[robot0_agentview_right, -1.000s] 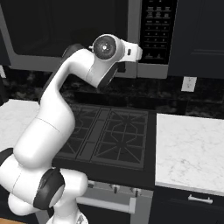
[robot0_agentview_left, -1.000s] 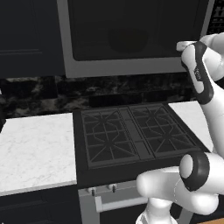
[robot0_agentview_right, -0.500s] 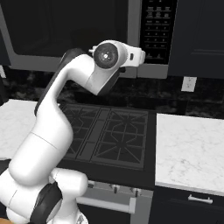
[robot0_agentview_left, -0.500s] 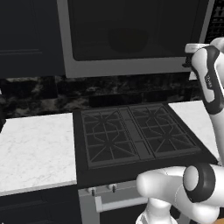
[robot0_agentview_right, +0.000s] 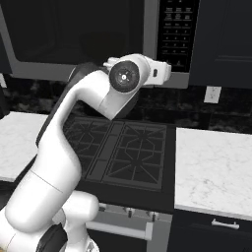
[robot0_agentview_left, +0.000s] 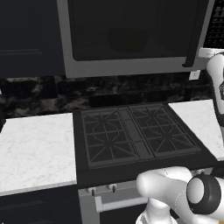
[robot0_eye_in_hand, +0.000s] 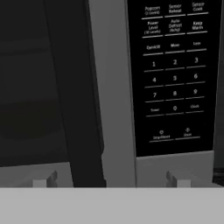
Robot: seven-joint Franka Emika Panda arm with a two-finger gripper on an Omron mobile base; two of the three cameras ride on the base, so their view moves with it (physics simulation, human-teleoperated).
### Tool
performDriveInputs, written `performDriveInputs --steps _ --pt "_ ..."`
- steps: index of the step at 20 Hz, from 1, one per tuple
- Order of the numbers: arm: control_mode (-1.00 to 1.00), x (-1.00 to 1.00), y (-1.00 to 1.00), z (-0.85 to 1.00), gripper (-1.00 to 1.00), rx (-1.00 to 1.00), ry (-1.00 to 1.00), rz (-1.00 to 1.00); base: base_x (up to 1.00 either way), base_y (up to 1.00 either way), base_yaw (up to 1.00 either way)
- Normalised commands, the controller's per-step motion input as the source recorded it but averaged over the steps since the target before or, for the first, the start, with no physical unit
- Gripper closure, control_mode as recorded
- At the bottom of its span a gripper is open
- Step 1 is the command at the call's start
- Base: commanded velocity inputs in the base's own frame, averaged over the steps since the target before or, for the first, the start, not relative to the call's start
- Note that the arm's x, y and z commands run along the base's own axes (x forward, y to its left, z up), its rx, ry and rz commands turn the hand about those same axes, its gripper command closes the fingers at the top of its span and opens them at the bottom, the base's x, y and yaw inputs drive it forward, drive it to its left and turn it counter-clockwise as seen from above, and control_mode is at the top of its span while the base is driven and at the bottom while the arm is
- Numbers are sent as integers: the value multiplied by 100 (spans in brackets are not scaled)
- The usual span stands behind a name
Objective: Open the microwave, place the bowl with waffle inside the microwave, then close the microwave door and turn it on.
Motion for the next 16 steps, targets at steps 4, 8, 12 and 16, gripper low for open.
performDriveInputs --steps 4,8,12,16 --pt "-100 -27 -66 0 -100 0 0 0 0 0 0" --pt "-100 -7 -63 -2 -100 0 0 0 0 0 0" --pt "-100 10 -33 -19 -100 0 0 1 0 0 0" --pt "-100 2 -2 0 -100 0 0 0 0 0 0"
